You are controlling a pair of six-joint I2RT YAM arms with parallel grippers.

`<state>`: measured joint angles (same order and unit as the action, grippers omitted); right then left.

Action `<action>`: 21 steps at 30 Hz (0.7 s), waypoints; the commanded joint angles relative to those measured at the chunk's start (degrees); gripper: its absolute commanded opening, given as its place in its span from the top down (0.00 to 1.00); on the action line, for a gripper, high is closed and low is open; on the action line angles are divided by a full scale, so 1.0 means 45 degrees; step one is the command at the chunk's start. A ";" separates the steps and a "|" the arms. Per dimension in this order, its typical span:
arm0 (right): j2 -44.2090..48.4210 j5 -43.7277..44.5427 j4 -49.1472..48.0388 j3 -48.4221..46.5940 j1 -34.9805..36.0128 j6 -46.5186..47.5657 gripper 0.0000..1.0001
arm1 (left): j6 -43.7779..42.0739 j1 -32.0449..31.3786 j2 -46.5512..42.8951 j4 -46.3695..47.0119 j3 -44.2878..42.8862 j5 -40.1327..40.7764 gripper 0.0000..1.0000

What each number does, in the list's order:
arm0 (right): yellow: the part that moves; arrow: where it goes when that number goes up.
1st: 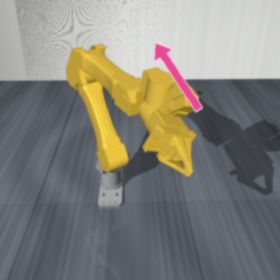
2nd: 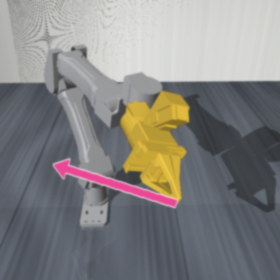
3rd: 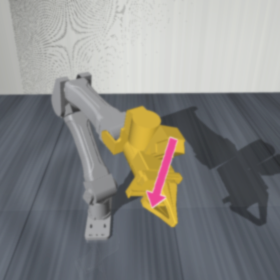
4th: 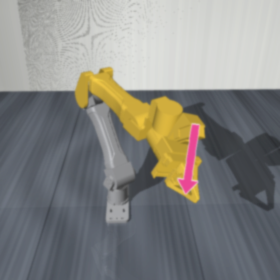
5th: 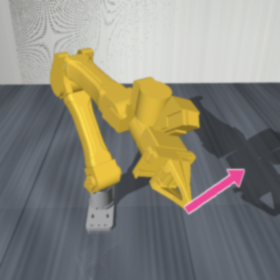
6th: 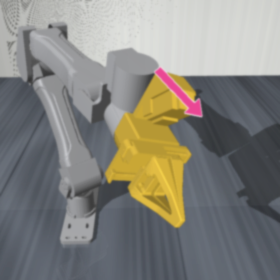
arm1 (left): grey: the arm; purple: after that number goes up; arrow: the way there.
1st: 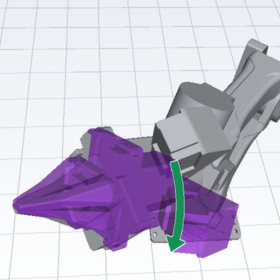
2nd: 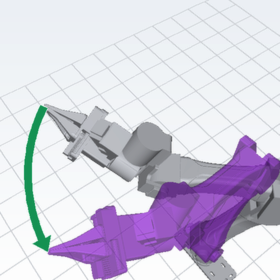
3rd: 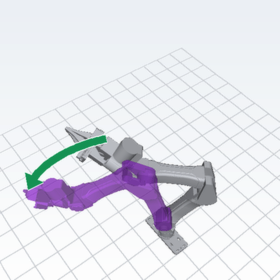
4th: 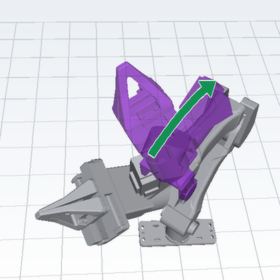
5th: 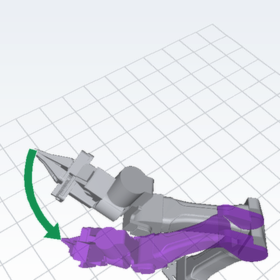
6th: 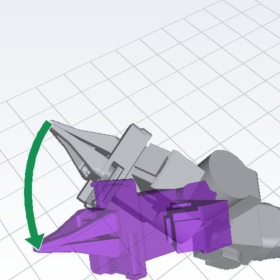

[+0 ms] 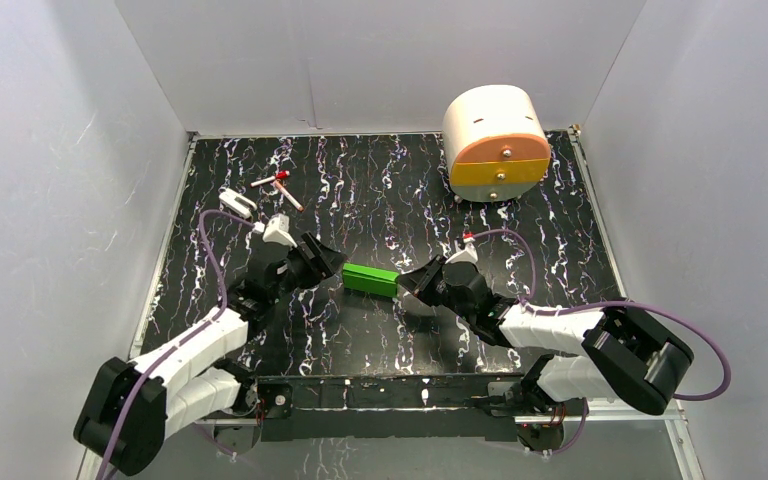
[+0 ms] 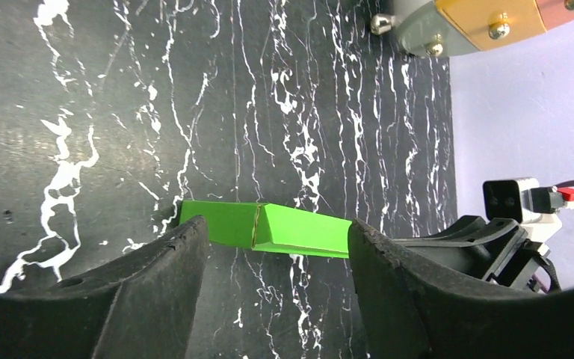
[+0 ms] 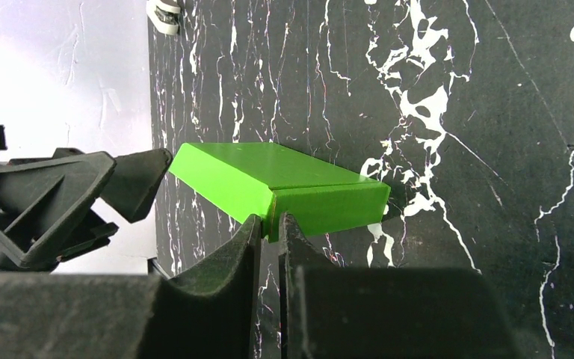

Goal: Fold the paper box

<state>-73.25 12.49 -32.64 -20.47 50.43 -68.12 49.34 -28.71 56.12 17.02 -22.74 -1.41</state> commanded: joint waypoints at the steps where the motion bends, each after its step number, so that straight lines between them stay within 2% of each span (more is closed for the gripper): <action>1: -0.0387 0.0148 0.2460 0.0154 0.0081 0.0835 0.84 | 0.0841 0.0456 0.0827 0.1719 0.0344 -0.1932 0.37; 8: -0.0352 0.0153 0.2546 0.0125 0.0081 0.0909 0.85 | 0.1123 0.0728 0.1884 0.2815 0.0917 -0.2352 0.51; 21: -0.0792 0.0243 0.2478 0.0357 0.0081 0.1237 0.91 | 0.1550 0.0994 0.3473 0.4187 0.2405 -0.1896 0.79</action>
<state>-73.67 12.47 -32.14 -20.88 50.48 -66.19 56.36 -25.02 68.90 38.35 -14.81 -11.51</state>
